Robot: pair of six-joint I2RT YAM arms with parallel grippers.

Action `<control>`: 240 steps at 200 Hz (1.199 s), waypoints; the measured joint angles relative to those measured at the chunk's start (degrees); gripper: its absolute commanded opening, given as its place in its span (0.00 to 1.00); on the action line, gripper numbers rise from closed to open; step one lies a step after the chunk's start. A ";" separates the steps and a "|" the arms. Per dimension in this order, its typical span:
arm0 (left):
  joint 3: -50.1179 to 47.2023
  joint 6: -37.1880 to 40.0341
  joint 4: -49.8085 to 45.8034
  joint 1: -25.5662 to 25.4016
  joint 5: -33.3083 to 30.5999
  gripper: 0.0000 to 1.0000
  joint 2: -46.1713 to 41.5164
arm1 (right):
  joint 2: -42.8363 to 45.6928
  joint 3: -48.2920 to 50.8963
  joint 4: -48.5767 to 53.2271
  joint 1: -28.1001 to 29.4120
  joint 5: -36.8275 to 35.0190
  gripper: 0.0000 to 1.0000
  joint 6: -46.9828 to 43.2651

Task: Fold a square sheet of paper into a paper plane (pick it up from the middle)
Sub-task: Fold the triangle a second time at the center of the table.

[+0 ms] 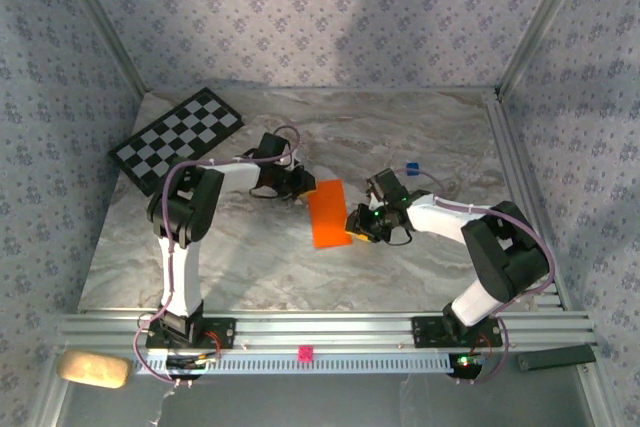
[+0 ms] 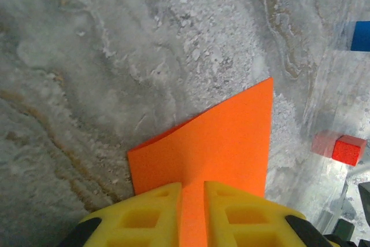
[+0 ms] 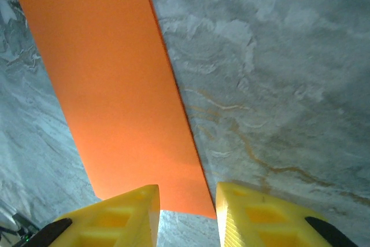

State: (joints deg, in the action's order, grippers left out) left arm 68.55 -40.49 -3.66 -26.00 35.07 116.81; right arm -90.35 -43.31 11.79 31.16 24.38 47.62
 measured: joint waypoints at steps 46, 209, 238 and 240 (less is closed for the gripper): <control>-0.13 1.05 0.22 0.09 0.07 0.17 0.00 | -1.68 0.15 0.02 0.00 2.16 0.33 0.02; 0.00 1.66 0.07 0.20 0.70 0.16 0.31 | -0.31 2.29 -3.67 -0.63 5.88 0.30 2.56; 0.04 1.64 -0.07 0.24 0.70 0.16 0.31 | 2.51 4.26 -3.39 -0.46 5.40 0.31 4.72; 0.04 1.64 -0.07 0.24 0.68 0.16 0.31 | 2.54 4.44 -3.43 -0.39 5.40 0.31 5.01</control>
State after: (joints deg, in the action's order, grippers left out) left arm 68.60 -38.85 -3.73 -25.76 35.75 117.12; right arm -87.81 -38.87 8.36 30.76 29.78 52.62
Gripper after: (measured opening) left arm 0.162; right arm 0.308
